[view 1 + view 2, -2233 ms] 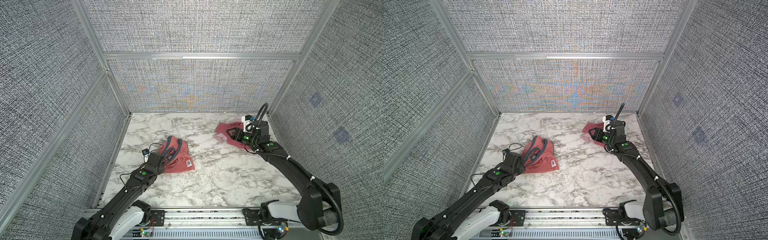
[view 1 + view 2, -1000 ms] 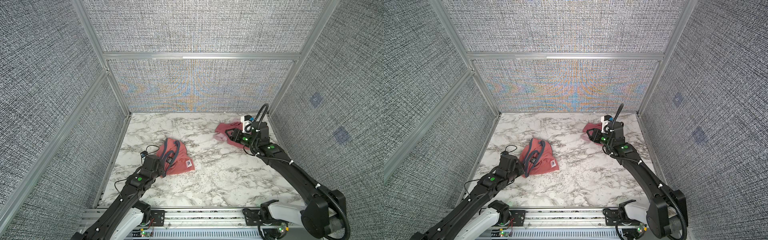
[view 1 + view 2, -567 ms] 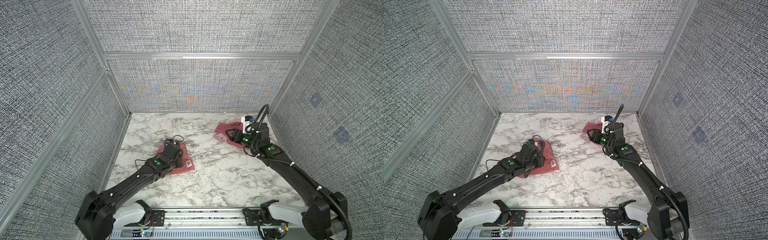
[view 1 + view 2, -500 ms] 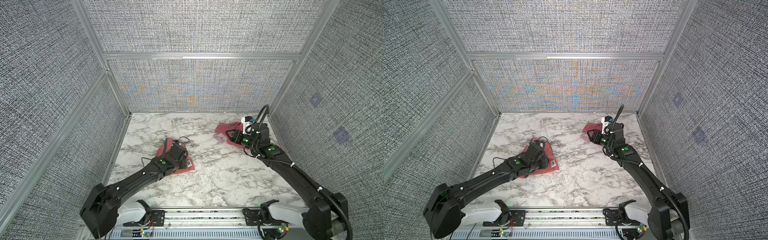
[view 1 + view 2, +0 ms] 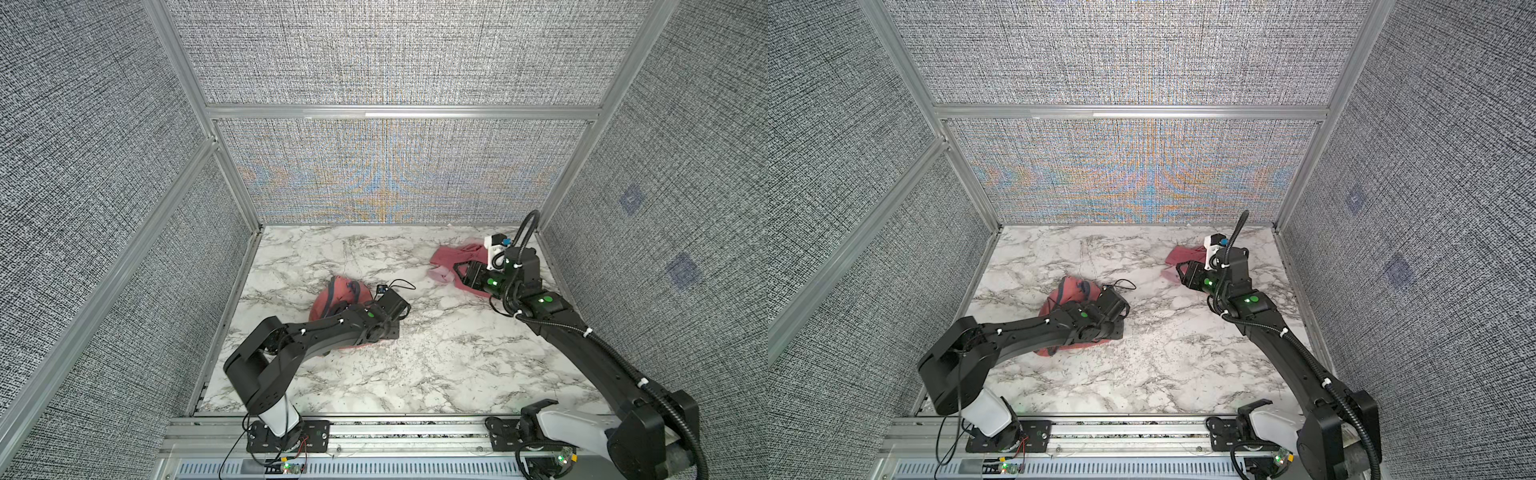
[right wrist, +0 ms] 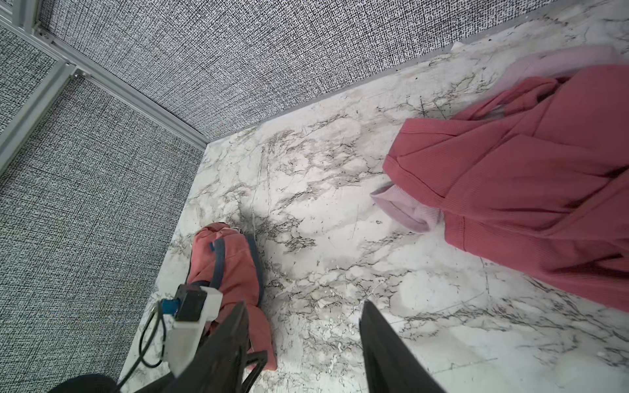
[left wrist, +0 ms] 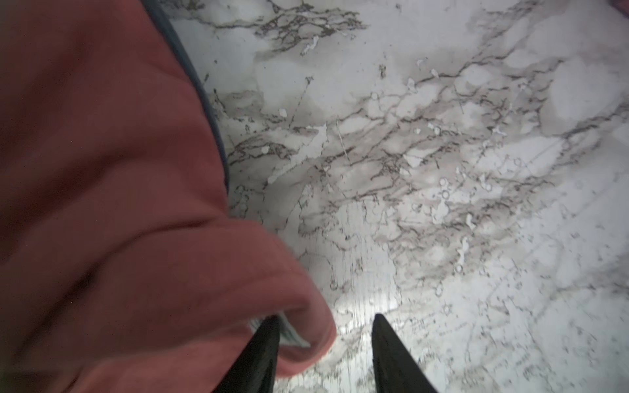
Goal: Pick out a specific cloth from the pile
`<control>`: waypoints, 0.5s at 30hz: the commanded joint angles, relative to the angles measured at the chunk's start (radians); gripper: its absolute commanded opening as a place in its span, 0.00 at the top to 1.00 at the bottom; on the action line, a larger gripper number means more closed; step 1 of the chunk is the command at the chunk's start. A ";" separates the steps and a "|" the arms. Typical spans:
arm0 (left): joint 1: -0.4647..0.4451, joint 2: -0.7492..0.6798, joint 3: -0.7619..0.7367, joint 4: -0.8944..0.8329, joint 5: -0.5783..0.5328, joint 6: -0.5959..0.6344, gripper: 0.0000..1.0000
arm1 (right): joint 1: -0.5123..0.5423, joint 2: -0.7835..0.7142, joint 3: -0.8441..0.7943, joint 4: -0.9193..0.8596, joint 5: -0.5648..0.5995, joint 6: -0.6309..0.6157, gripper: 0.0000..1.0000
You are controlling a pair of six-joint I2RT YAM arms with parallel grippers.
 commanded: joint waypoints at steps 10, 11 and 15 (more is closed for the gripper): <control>0.003 0.051 0.087 -0.123 -0.189 -0.009 1.00 | -0.003 -0.023 0.003 -0.021 0.014 -0.013 0.45; 0.004 0.027 0.096 -0.137 -0.191 -0.001 1.00 | -0.003 -0.026 -0.001 -0.016 0.016 -0.012 0.45; 0.037 -0.093 0.106 -0.167 -0.190 0.021 1.00 | -0.003 -0.025 -0.001 -0.002 0.012 -0.004 0.45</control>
